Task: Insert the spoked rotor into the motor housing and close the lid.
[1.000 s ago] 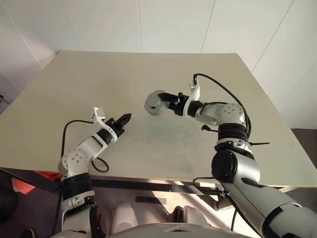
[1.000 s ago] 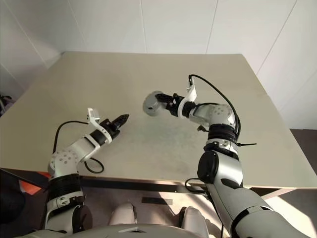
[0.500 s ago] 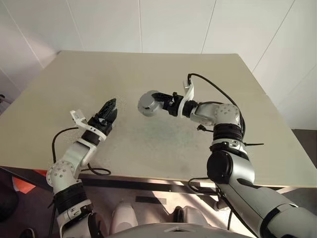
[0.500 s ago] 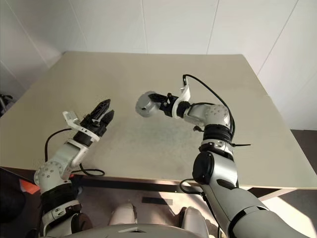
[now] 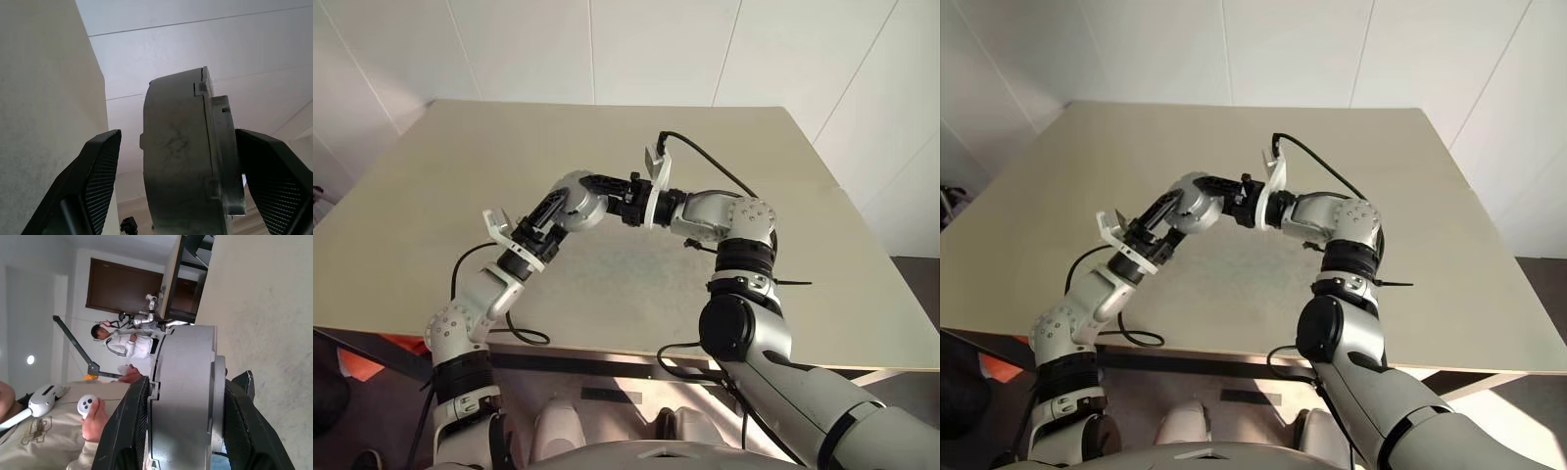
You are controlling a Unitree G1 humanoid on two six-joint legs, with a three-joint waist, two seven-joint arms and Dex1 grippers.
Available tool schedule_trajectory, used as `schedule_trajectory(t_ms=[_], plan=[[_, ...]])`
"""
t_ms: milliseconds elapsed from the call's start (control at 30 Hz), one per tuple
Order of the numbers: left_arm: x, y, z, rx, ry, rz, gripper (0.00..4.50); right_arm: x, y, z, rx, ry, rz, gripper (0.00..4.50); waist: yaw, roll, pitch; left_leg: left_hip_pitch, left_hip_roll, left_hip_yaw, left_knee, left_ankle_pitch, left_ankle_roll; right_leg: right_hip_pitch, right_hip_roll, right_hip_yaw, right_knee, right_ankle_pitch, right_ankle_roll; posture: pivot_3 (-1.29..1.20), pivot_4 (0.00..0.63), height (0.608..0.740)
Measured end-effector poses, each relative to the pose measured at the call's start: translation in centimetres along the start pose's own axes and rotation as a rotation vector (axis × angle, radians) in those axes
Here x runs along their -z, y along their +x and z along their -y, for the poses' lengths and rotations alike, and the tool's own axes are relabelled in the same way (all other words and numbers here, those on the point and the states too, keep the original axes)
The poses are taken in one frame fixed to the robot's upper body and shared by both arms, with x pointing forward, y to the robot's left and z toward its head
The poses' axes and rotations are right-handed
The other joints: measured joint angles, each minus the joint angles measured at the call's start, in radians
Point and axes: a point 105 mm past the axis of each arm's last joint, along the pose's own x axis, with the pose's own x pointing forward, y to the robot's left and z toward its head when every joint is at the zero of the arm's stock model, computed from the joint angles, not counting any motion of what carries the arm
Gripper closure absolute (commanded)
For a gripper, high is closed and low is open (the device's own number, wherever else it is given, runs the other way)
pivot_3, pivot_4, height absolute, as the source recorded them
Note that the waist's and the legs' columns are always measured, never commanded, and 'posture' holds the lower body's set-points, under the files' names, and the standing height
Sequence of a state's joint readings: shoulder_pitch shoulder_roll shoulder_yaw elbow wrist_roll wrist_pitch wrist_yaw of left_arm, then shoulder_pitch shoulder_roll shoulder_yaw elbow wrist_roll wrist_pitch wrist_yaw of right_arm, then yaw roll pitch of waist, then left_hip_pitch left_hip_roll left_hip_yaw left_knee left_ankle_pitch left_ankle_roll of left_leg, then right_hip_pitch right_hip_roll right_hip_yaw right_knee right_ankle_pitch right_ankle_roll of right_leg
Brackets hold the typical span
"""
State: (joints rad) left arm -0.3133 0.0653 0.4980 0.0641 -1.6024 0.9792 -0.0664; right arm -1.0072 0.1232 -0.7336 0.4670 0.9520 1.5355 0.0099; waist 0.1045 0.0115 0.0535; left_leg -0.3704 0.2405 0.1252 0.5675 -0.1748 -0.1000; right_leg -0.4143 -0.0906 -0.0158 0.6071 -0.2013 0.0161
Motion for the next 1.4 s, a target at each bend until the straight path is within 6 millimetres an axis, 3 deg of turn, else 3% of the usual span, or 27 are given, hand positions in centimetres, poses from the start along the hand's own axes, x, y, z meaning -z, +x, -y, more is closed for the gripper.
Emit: schedule_trajectory(t_ms=[133, 333, 1033, 1267, 1400], plan=[[0.4, 0.3, 0.0, 0.003, 0.003, -0.018, 0.60, 0.0, -0.2, 0.2, 0.016, -0.006, 0.006, 2.30, -0.001, 0.000, 0.000, 0.000, 0.000, 0.000, 0.001, 0.000, 0.000, 0.000, 0.000, 0.000, 0.001, 0.000, 0.001, 0.00, 0.000, 0.740], [0.2, 0.3, 0.3, 0.029, 0.005, 0.000, 2.24, 0.0, -0.2, 0.3, 0.017, 0.002, 0.011, 2.30, -0.002, 0.000, 0.000, 0.000, 0.000, 0.000, 0.003, 0.000, 0.000, 0.001, 0.000, 0.001, 0.001, 0.001, 0.001, 0.00, 0.000, 0.740], [0.2, 0.1, -0.2, 0.011, 0.005, 0.012, 2.26, 0.1, -0.1, 1.1, 0.028, -0.005, 0.027, 2.30, -0.001, 0.000, 0.000, 0.003, 0.000, -0.001, 0.006, 0.000, 0.000, 0.006, 0.000, 0.000, 0.002, 0.001, 0.002, 0.00, 0.000, 0.740], [0.3, -0.4, -1.4, -0.062, 0.024, 0.006, 2.26, 0.7, 0.1, 2.5, 0.099, -0.017, 0.011, 0.28, -0.001, -0.001, 0.000, 0.003, 0.000, -0.002, 0.007, 0.000, 0.000, 0.007, 0.000, 0.000, 0.002, 0.001, 0.002, 0.00, 0.000, 0.740], [0.2, -0.3, -1.5, -0.068, 0.026, 0.009, 2.26, 0.5, 0.3, 2.4, 0.112, -0.040, 0.021, 0.28, -0.001, -0.001, 0.000, 0.003, 0.000, -0.002, 0.007, 0.000, 0.000, 0.007, 0.000, 0.000, 0.003, 0.002, 0.002, 0.00, 0.000, 0.740]])
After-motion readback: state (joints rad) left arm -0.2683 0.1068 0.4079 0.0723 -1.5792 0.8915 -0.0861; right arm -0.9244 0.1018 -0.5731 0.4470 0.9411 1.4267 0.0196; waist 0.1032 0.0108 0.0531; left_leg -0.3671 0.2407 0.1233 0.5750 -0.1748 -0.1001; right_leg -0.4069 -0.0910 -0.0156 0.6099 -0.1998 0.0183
